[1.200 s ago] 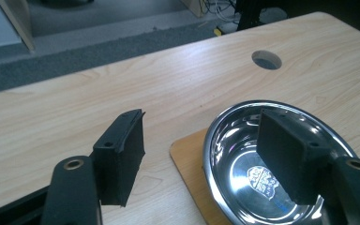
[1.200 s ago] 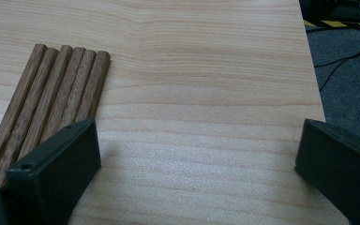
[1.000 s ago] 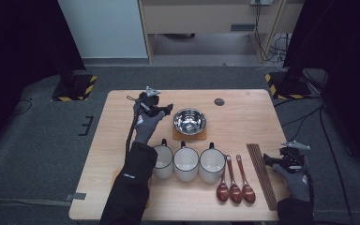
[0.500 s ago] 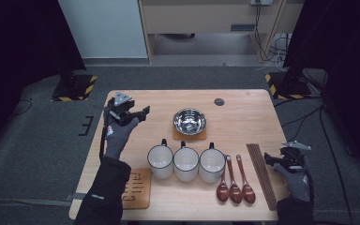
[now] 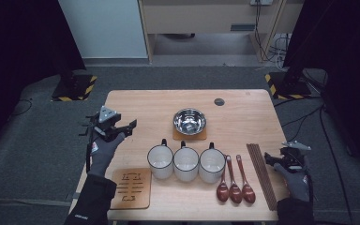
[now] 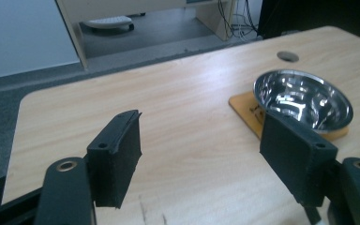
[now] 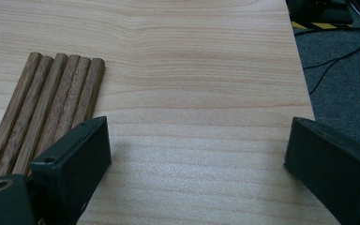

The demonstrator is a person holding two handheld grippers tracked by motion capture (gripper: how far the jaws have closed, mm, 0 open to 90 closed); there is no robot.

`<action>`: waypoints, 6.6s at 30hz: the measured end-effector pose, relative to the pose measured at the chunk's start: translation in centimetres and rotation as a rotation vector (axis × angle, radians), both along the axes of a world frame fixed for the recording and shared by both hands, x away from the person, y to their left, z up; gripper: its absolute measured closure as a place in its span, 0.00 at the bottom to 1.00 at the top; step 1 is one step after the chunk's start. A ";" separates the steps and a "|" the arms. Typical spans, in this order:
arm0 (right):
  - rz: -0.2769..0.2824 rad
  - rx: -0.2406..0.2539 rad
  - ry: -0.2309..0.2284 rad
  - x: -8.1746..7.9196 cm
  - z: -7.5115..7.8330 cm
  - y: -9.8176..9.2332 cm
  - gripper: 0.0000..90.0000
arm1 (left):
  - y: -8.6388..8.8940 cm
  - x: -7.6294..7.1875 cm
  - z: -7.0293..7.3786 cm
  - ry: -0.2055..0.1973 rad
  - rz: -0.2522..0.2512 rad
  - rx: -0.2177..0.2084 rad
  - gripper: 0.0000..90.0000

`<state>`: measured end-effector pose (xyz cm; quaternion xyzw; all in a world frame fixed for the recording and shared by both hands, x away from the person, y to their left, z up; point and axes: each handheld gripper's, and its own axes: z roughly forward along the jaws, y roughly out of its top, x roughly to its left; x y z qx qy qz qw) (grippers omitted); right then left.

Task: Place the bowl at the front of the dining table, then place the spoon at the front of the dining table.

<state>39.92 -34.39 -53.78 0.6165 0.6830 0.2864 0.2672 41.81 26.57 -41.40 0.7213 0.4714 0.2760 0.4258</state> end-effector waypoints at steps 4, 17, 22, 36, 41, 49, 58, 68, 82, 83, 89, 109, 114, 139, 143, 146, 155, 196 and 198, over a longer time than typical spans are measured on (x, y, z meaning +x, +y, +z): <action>-0.005 -0.006 0.001 0.0 0.1 0.0 0.09 | 0.6 -1.0 -1.1 0.021 0.009 0.007 0.29; 0.007 -0.010 -0.021 -0.3 1.0 0.4 0.11 | 3.1 -4.1 -6.5 0.100 0.049 0.020 0.27; 0.024 -0.005 -0.032 -0.4 1.5 1.0 0.12 | 4.2 -4.6 -9.1 0.154 0.094 0.039 0.29; 0.064 -0.009 -0.057 -0.7 2.6 1.7 0.17 | 5.1 -5.1 -11.4 0.198 0.143 0.047 0.27; 0.072 -0.035 -0.077 -1.0 3.2 2.2 0.20 | 4.9 -5.1 -12.0 0.211 0.138 0.064 0.26; 0.109 -0.032 -0.127 -1.6 4.5 2.9 0.25 | 4.5 -5.2 -12.1 0.215 0.143 0.106 0.22; 0.146 -0.014 -0.132 -2.1 5.3 4.1 0.27 | 4.6 -5.0 -12.1 0.235 0.169 0.094 0.17; 0.199 -0.003 -0.109 -2.7 5.2 5.7 0.28 | 4.7 -4.9 -12.2 0.243 0.183 0.087 0.13; 0.274 0.008 -0.071 -4.5 4.2 7.7 0.27 | 4.7 -4.8 -12.2 0.249 0.193 0.087 0.10; 0.274 0.008 -0.071 -4.5 4.2 7.7 0.27 | 4.7 -4.8 -12.2 0.249 0.193 0.088 0.10; 0.283 0.004 -0.066 -5.2 3.9 7.8 0.27 | 4.7 -4.8 -12.2 0.250 0.194 0.088 0.10; 0.315 -0.047 -0.030 -6.8 3.0 9.3 0.44 | 4.7 -4.7 -12.2 0.258 0.206 0.088 0.06; 0.336 -0.039 -0.017 -6.9 3.1 9.9 0.51 | 4.7 -4.7 -12.2 0.258 0.206 0.089 0.06; 0.365 -0.056 0.080 -7.0 2.3 10.9 0.67 | 4.7 -4.7 -12.2 0.259 0.207 0.088 0.06; 0.374 -0.039 0.103 -6.9 2.1 11.0 0.72 | 4.8 -4.7 -12.2 0.259 0.207 0.088 0.06; 0.375 -0.027 0.110 -6.8 2.2 10.8 0.75 | 4.8 -4.7 -12.2 0.259 0.207 0.088 0.06; 0.375 0.040 0.138 -6.4 2.0 10.2 0.83 | 4.8 -4.7 -12.2 0.259 0.207 0.089 0.06; 0.356 -0.017 0.117 -7.2 1.9 10.3 0.90 | 4.8 -4.6 -12.2 0.268 0.210 0.090 0.02; 0.356 -0.032 0.107 -7.3 1.9 10.4 0.91 | 4.8 -4.6 -12.2 0.270 0.208 0.091 0.01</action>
